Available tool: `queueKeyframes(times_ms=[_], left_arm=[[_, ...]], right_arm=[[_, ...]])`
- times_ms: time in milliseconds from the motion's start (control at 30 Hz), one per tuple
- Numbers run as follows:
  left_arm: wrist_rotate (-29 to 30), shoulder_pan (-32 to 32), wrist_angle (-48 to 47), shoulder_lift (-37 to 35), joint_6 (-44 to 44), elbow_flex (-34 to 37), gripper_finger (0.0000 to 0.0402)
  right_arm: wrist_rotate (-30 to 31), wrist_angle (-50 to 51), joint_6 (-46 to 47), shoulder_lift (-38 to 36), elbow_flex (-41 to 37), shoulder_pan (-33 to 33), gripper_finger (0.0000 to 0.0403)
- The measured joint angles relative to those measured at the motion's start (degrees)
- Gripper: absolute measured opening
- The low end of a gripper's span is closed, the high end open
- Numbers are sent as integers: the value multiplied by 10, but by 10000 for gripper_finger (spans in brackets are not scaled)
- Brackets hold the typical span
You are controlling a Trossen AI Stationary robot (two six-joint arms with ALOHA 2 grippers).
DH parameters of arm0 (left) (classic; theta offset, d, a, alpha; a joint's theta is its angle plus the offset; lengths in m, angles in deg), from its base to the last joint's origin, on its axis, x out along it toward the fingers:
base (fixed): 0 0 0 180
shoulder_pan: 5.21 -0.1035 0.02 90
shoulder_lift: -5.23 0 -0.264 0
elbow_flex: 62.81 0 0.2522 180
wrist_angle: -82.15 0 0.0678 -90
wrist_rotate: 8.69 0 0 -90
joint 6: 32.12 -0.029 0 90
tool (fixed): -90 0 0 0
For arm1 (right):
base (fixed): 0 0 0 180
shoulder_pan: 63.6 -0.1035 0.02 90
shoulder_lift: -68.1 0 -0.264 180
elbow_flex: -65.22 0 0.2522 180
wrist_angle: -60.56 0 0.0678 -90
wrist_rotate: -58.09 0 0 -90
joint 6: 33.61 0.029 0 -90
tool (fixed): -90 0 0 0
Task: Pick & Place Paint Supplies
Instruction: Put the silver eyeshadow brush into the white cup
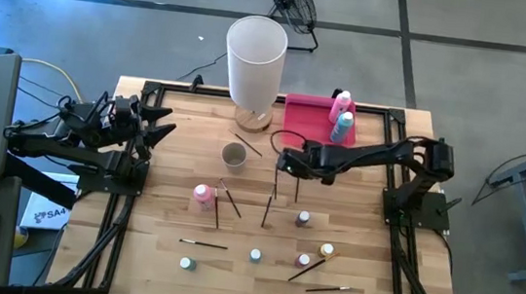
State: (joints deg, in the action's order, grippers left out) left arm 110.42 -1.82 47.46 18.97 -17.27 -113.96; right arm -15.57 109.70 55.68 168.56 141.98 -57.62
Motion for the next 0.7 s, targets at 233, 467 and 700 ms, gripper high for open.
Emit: queueKeyframes(times_ms=[233, 467, 700], left_arm=[[0, 0, -3, 0, 0, 0, 261], [0, 0, -3, 0, 0, 0, 261], [1, 0, -3, 0, 0, 0, 261]], right_arm=[[3, -1, -43, 3, 0, 27, 65], [11, -3, -56, 3, 0, 44, 109], [17, -16, -67, 15, 0, 47, 95]])
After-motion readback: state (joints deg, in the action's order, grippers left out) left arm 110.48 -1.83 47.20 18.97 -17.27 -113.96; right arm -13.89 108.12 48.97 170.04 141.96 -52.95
